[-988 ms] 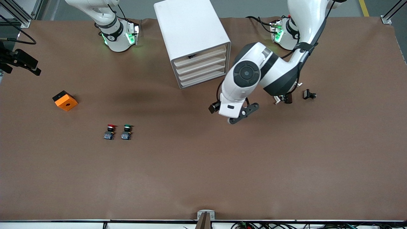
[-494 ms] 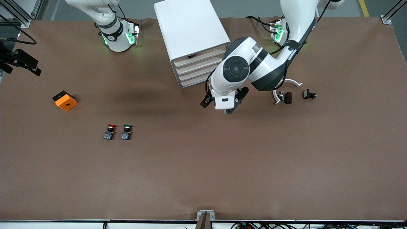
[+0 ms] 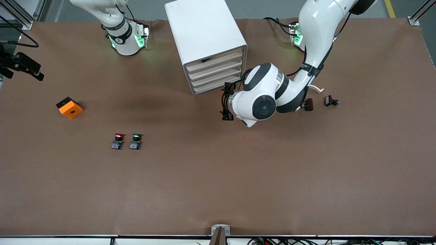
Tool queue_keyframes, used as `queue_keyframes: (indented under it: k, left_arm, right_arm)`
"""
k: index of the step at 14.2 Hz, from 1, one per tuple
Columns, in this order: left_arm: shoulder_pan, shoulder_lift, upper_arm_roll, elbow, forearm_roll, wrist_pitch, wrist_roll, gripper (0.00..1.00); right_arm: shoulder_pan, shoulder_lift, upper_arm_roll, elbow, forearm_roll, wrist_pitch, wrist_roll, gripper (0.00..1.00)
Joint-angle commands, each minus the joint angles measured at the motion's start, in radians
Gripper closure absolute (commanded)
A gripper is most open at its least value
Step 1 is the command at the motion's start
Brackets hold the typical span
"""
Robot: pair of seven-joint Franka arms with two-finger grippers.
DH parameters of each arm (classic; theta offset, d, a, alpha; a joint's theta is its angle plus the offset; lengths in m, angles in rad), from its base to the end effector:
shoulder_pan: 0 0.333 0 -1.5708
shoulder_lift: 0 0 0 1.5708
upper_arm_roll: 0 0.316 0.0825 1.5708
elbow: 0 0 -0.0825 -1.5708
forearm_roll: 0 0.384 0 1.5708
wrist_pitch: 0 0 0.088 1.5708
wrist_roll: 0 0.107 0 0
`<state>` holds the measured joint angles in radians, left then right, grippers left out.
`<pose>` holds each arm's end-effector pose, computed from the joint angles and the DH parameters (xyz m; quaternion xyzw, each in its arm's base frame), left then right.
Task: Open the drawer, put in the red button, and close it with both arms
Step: 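Move the left gripper to the cabinet's lowest drawer front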
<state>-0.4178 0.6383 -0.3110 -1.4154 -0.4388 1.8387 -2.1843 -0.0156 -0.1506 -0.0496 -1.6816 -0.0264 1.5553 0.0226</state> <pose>0.5275 -0.4611 0.3383 -0.6427 -0.7014 0.3028 0.0574 0.5038 -0.0378 0.6506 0.9989 -0.0440 0.0119 0.0097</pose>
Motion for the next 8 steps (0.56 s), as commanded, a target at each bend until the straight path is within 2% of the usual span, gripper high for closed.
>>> queue_keyframes:
  k: [1,2,4,6,8]
  left_arm:
    - [-0.001,0.023,-0.003,0.016,-0.099,-0.036,-0.124,0.00]
    - [0.001,0.034,-0.002,0.015,-0.128,-0.068,-0.161,0.00]
    - [0.002,0.096,-0.002,0.023,-0.171,-0.143,-0.170,0.00]
    - [0.039,0.135,-0.003,0.029,-0.254,-0.191,-0.160,0.00]
    - [0.030,0.149,-0.002,0.027,-0.297,-0.196,-0.164,0.00]
  right_arm:
    - [0.008,-0.003,0.000,0.020,-0.007,-0.011,0.013,0.00]
    - [0.000,0.002,-0.003,0.022,-0.004,-0.009,0.013,0.00]
    - [0.000,0.076,-0.004,0.031,-0.013,-0.012,0.011,0.00]
    - [-0.003,0.092,-0.004,0.048,-0.004,-0.014,0.000,0.00]
    - [0.003,0.095,-0.004,0.051,-0.006,-0.015,0.014,0.00]
